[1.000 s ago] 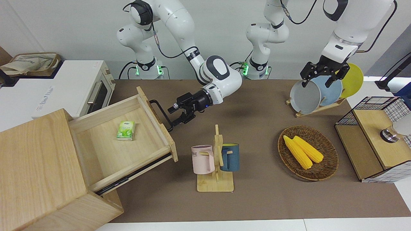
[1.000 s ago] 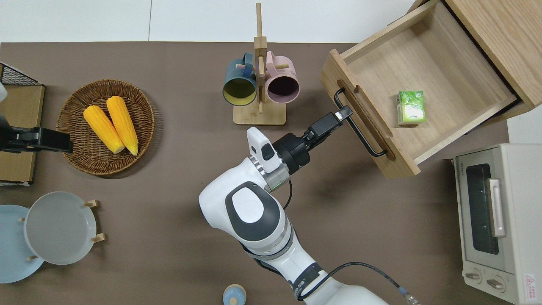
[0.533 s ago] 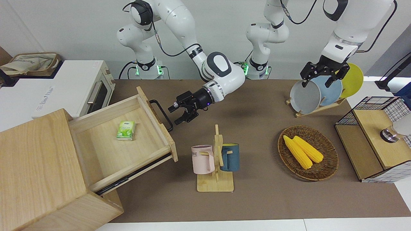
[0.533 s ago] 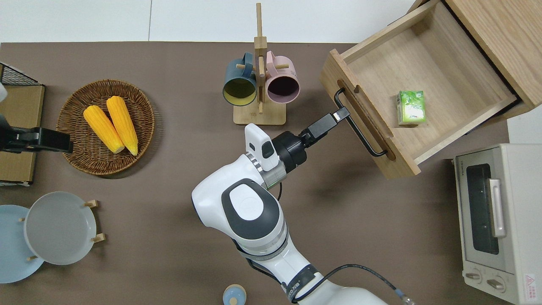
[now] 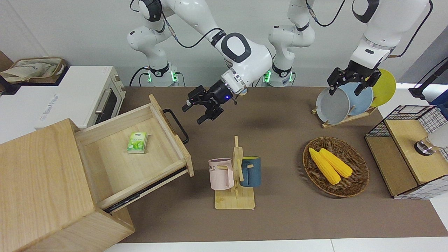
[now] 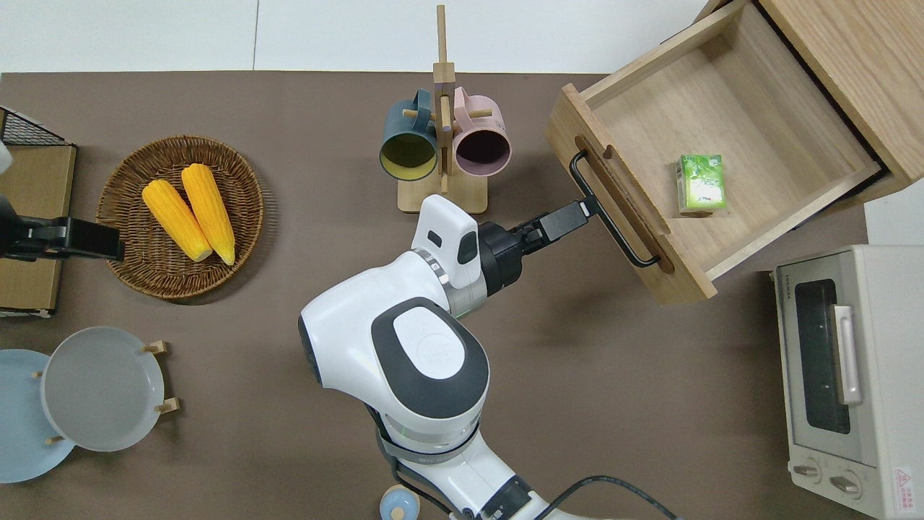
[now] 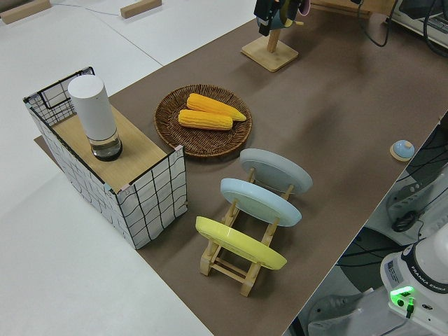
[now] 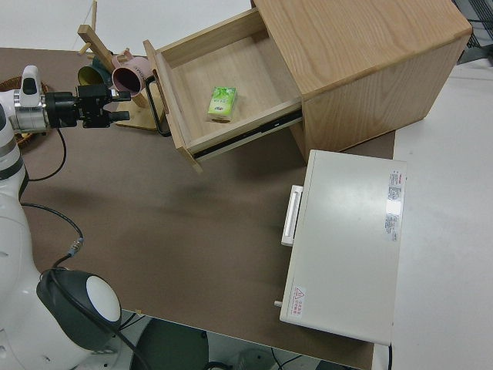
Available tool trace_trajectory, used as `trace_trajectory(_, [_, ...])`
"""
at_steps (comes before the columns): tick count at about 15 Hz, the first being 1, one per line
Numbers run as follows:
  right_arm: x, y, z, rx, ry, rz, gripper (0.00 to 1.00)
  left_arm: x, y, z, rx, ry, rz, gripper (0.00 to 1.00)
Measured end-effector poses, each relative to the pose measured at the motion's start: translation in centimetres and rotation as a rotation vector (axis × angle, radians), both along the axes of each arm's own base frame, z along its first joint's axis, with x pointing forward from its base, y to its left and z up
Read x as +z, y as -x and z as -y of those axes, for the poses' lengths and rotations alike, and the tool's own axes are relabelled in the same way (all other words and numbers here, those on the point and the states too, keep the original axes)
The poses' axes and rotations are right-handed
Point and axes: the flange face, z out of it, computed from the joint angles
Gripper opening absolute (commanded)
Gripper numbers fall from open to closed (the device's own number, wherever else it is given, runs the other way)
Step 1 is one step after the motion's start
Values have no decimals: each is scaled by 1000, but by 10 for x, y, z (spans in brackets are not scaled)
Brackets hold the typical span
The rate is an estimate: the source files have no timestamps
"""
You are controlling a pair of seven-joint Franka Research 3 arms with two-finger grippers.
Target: Slide drawer open with right arm
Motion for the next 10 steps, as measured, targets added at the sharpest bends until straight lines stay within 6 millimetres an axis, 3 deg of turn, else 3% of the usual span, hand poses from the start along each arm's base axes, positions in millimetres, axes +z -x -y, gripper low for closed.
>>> trace_trajectory(3, [35, 4, 23, -67, -144, -31, 981, 0, 0, 0, 0, 0, 0, 995])
trace_trajectory(10, [108, 6, 99, -209, -418, -60, 983, 0, 0, 0, 0, 0, 0, 995])
